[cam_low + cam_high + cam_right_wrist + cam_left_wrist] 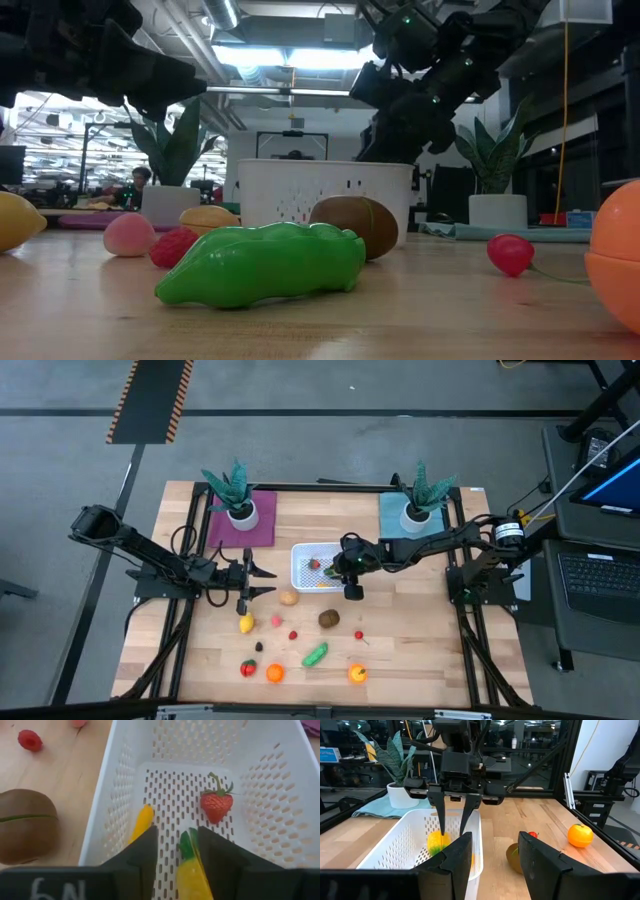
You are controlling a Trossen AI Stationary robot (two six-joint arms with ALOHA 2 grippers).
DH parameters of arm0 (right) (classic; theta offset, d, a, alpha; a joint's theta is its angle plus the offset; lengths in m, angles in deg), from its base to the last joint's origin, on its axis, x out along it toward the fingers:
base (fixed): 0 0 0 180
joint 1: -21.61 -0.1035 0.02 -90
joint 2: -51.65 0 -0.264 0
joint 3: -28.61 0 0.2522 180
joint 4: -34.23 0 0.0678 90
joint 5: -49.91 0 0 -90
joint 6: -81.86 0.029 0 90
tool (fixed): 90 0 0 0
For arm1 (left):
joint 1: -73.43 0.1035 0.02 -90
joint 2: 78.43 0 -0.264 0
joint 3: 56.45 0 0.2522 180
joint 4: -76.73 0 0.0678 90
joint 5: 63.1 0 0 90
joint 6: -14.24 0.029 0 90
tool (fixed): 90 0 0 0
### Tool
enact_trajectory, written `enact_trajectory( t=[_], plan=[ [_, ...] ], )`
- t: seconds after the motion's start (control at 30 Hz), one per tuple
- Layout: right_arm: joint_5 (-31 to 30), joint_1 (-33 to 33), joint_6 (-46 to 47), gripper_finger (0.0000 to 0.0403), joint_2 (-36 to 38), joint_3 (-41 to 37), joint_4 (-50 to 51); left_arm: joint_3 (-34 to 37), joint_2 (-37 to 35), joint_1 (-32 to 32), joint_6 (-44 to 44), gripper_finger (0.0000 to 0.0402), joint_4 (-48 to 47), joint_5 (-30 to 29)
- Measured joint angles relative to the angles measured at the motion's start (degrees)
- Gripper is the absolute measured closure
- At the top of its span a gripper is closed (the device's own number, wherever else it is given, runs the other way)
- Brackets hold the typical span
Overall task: Pick and placing Produce into tupperware
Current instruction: Put the yellow lemon into the white bin
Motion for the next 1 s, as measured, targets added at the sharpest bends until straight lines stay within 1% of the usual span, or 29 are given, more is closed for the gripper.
enact_trajectory(
  t=[0.1, 0.23, 0.33, 0.43, 0.5, 0.7, 0.77, 0.9, 1.0],
  plan=[
    [0.1, 0.0, 1.2, 0.0245, 0.5, 0.7, 0.2, 0.0, 0.0, 0.0, 0.0, 0.025, -0.1, 0.0],
    [0.2, 0.0, 1.0, 0.0241, 4.6, 2.3, 3.1, 0.0, 0.0, 0.0, 0.0, 0.025, -0.1, 0.0],
    [0.3, 0.2, 0.0, 0.024, 8.6, 1.1, 3.0, 0.0, 0.0, 0.0, 0.0, 0.025, -0.1, 0.0],
    [0.3, 0.8, 0.0, 0.024, 12.0, -2.0, 2.1, 0.0, 0.0, 0.0, 0.1, 0.025, -0.2, 0.0],
    [0.2, 1.2, 0.6, 0.024, 14.1, -5.6, -0.8, 0.0, 0.0, 0.0, 0.1, 0.025, -0.2, 0.0],
    [0.3, 1.2, 1.3, 0.024, 20.6, -17.0, -18.7, 0.0, 0.0, 0.0, 0.1, 0.025, -0.8, 0.0],
    [0.3, 1.2, 1.6, 0.024, 23.2, -19.8, -22.8, 0.0, 0.0, 0.0, 0.1, 0.025, -0.7, 0.0],
    [0.3, 1.0, 4.1, 0.024, 26.6, -23.7, -26.7, 0.0, 0.0, 0.0, 0.5, 0.025, -0.7, 0.0],
    [0.3, 0.6, 6.1, 0.024, 27.5, -25.0, -27.1, 0.0, 0.0, 0.0, 1.1, 0.025, -0.8, 0.0]
  ],
)
